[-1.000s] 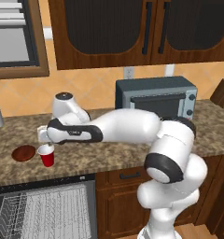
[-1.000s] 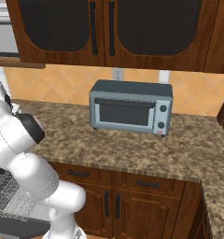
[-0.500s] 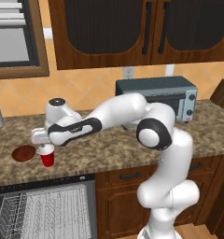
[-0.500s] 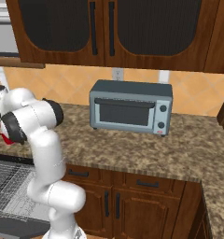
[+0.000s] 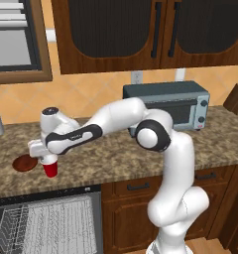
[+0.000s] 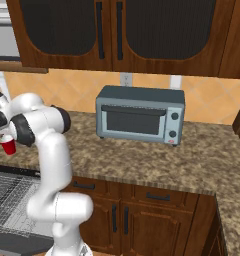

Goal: Pick up the cup and bowl from the counter, place them in the dishwasher, and close the dishwasher door.

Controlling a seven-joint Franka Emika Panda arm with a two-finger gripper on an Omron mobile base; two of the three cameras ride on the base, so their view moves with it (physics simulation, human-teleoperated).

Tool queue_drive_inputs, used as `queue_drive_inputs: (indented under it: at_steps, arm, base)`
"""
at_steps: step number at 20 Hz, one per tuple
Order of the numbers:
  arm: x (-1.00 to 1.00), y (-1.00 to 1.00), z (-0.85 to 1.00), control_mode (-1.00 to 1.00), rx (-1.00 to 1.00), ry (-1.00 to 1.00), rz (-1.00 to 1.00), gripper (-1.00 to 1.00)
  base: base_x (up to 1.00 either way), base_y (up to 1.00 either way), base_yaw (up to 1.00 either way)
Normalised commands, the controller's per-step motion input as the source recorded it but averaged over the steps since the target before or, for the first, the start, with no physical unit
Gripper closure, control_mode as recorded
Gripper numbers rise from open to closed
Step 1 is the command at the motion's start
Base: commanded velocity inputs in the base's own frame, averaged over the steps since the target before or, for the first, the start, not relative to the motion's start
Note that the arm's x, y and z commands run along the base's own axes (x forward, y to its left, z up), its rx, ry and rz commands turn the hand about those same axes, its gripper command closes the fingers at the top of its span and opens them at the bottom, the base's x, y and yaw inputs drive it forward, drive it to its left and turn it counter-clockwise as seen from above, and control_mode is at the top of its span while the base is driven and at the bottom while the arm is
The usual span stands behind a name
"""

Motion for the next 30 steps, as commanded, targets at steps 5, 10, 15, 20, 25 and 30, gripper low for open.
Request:
queue_drive_inputs:
  at_steps: [5, 10, 15, 20, 25, 30]
  arm:
    - [0.06, -0.33, -0.36, -1.0, -0.01, 0.06, 0.0, -1.0]
    - [0.05, -0.1, -0.26, -1.0, 0.0, 0.01, 0.0, -1.0]
    - [0.0, 0.0, -0.12, -1.0, 0.0, 0.0, 0.0, -1.0]
    - [0.0, 0.0, -0.05, -1.0, 0.0, 0.0, 0.0, 1.0]
    - [-0.16, 0.0, 0.0, -1.0, 0.0, -0.01, 0.0, 1.0]
    - [-0.97, 0.0, 0.0, -1.0, 0.0, -0.11, -0.1, 1.0]
  base:
    - [0.0, 0.0, 0.0]
    - [0.0, 0.0, 0.0]
    - [0.0, 0.0, 0.0]
    - [0.0, 0.0, 0.0]
    - [0.0, 0.0, 0.0]
    - [0.0, 0.0, 0.0]
